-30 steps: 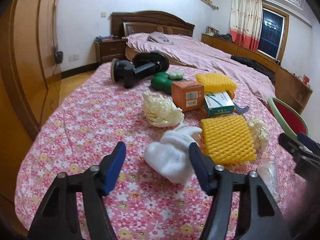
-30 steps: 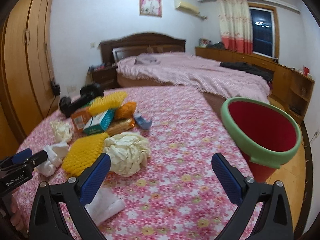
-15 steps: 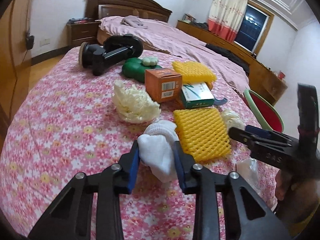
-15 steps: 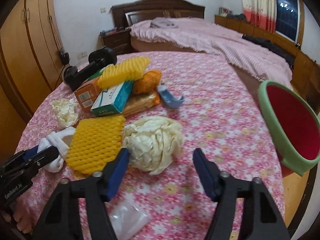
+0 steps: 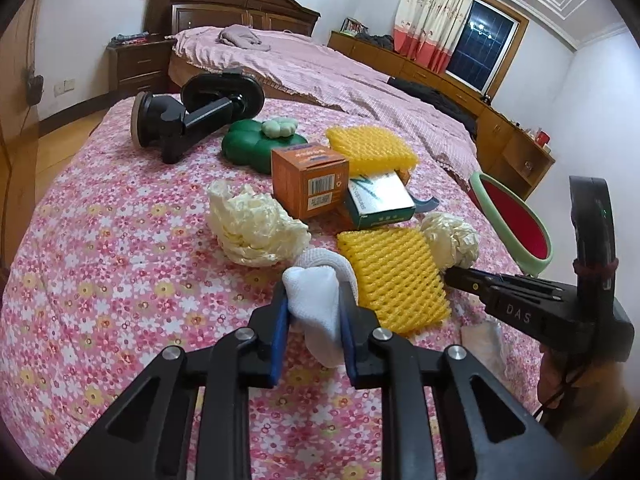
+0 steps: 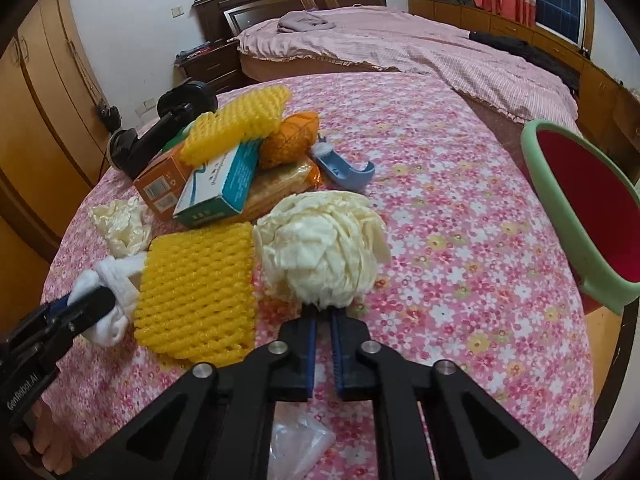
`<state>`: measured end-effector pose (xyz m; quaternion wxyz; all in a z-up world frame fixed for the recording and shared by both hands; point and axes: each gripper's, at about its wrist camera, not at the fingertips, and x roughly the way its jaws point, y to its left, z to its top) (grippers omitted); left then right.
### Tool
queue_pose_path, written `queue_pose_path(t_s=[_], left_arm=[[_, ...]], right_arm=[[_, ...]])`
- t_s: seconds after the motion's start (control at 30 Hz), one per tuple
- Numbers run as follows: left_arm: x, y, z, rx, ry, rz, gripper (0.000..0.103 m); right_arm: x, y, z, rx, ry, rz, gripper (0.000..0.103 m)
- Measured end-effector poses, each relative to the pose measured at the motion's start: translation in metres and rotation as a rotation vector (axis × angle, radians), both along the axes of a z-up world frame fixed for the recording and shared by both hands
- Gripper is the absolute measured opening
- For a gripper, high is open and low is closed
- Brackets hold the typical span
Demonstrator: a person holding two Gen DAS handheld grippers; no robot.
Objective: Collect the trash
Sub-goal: 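Carry the sock and paper in both tools over the red bucket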
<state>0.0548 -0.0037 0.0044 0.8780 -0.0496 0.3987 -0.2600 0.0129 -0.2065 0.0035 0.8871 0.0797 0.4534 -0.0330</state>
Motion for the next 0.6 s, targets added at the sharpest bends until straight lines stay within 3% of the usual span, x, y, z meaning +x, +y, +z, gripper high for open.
queue_pose_path(t_s=[0.6], left_arm=[[-0.022, -0.007, 0.046, -0.020, -0.114, 0.062, 0.023]], right_arm=[[-0.040, -0.021, 0.043, 0.033, -0.146, -0.007, 0.003]])
